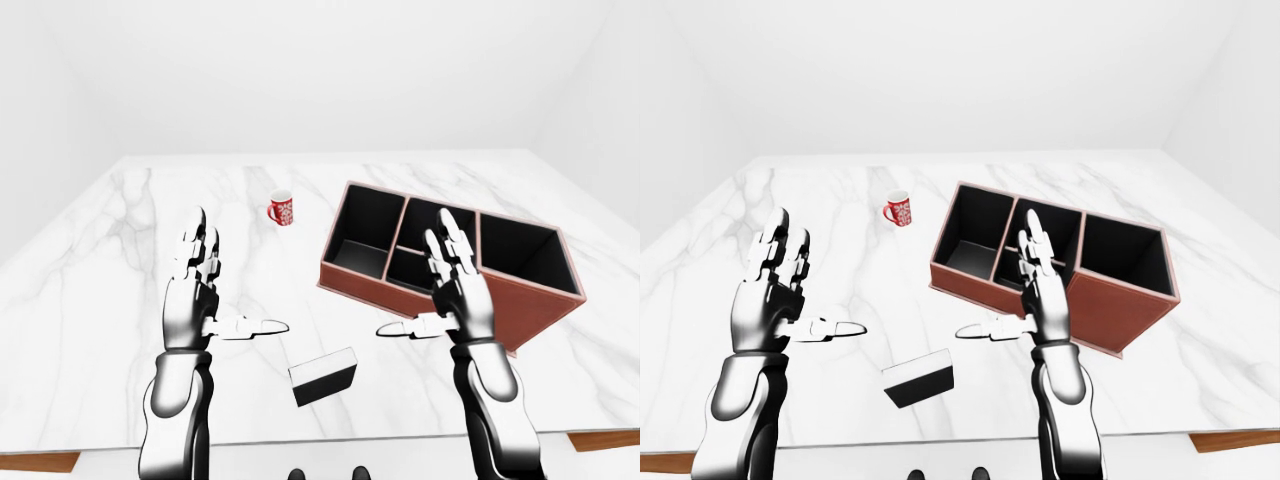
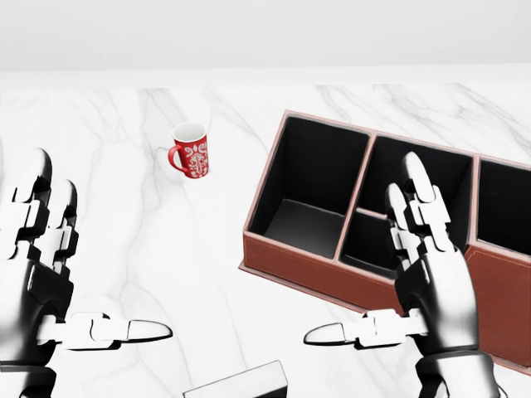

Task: Pick up the book and place it in the right compartment of the caddy.

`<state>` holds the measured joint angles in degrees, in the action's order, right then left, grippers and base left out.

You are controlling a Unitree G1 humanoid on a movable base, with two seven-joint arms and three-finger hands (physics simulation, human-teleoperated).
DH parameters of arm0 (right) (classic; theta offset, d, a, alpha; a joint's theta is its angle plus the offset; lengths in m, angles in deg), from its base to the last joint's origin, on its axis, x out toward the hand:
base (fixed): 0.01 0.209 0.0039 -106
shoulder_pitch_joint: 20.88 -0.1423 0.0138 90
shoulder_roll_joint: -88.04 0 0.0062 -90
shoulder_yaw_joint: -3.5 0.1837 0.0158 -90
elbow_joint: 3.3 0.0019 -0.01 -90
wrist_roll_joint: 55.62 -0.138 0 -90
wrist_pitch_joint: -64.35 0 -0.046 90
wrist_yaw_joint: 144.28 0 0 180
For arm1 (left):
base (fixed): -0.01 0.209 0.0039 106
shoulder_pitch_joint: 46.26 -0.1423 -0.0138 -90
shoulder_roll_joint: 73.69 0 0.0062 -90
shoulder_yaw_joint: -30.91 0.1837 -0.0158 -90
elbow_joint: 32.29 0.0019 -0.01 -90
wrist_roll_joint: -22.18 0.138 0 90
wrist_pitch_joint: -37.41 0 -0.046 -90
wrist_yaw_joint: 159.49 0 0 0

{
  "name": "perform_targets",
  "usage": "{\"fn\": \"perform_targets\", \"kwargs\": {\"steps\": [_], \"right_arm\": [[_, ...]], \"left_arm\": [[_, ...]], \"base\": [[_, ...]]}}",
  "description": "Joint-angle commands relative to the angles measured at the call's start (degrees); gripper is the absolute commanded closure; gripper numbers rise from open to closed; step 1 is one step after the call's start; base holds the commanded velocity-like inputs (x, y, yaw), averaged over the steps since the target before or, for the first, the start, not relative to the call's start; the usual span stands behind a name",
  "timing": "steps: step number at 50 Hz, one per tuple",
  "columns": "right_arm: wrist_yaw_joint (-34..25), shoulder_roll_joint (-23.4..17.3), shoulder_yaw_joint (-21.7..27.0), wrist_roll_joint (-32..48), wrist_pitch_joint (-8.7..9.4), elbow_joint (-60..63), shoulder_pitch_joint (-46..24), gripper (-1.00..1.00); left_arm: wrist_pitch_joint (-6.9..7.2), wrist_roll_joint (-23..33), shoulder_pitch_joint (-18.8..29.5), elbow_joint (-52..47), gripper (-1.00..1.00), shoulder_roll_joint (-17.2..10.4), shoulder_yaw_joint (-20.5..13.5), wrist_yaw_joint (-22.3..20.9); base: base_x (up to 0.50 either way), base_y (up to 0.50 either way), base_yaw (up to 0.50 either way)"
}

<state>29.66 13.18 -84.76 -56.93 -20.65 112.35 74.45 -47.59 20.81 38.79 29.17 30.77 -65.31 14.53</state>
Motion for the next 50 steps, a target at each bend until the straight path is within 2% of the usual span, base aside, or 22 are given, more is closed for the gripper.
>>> {"fn": "perform_targets", "kwargs": {"steps": [1, 50], "right_arm": [[-0.03, -0.02, 0.48, -0.53, 0.00, 0.46, -0.50, -1.00], [-0.40, 0.12, -0.49, -0.11, 0.00, -0.41, 0.46, -1.00]], "left_arm": [[0.00, 0.07, 0.16, -0.19, -1.00, 0.05, 0.13, -0.04], [0.00, 0.18, 0.17, -0.58, -1.00, -0.06, -0.16, -0.31]], "base": [[0.00, 0.00, 0.00], [0.00, -0.04, 0.00]]}}
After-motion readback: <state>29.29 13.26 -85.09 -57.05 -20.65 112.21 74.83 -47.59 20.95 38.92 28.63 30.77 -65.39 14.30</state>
